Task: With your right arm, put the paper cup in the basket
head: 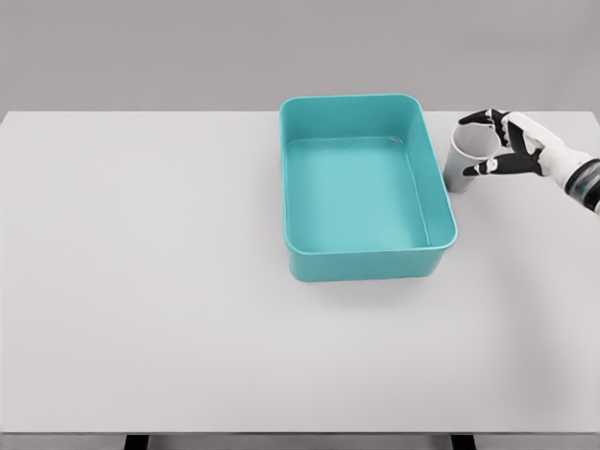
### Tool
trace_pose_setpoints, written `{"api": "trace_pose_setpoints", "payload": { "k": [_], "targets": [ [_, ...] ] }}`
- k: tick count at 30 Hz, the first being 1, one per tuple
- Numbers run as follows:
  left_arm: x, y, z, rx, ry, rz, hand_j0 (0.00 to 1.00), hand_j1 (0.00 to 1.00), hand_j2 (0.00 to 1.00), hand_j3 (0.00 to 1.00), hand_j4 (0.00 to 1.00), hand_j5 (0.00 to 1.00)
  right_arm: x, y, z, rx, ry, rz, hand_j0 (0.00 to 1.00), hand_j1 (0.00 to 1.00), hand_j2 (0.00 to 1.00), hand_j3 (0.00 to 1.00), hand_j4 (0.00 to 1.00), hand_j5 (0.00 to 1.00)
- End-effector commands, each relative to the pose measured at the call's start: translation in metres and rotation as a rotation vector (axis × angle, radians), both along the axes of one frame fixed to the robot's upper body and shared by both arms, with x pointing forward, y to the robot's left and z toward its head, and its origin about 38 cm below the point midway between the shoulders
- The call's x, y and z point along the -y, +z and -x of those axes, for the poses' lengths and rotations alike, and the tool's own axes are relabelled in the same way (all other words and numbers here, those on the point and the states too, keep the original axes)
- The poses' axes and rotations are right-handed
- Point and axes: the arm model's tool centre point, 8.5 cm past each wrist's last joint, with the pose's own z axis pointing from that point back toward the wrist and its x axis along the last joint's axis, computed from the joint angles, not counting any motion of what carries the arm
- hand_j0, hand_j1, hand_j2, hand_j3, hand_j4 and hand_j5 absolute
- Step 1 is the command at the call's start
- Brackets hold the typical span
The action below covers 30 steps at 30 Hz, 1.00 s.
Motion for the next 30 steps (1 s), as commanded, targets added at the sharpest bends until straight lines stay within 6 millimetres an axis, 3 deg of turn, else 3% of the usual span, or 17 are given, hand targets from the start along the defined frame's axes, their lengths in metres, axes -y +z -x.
{"api": "trace_pose_setpoints", "payload": {
  "k": [1,10,15,23,30],
  "targets": [
    [0.0,0.0,0.0,0.0,-0.001,0.002,1.0,1.0,1.0,1.0,1.0,1.0,-0.001,0.009,0.0,0.023,0.008,-0.001,0.61,0.61,0.61,0.61,0.61,0.61],
    [0.0,0.0,0.0,0.0,0.001,0.0,1.0,1.0,1.0,1.0,1.0,1.0,0.0,0.022,0.002,0.039,0.011,0.01,0.61,0.61,0.61,0.61,0.61,0.61],
    [0.0,0.0,0.0,0.0,-0.001,0.0,1.0,1.0,1.0,1.0,1.0,1.0,0.006,0.045,0.005,0.071,0.013,0.045,0.61,0.61,0.61,0.61,0.61,0.61],
    [0.0,0.0,0.0,0.0,-0.001,0.0,1.0,1.0,1.0,1.0,1.0,1.0,0.006,0.05,0.005,0.084,0.019,0.049,0.62,0.62,0.62,0.62,0.62,0.62],
    [0.0,0.0,0.0,0.0,0.001,0.0,1.0,1.0,1.0,1.0,1.0,1.0,0.006,0.067,0.008,0.106,0.026,0.056,0.62,0.62,0.62,0.62,0.62,0.62]
  ]
}}
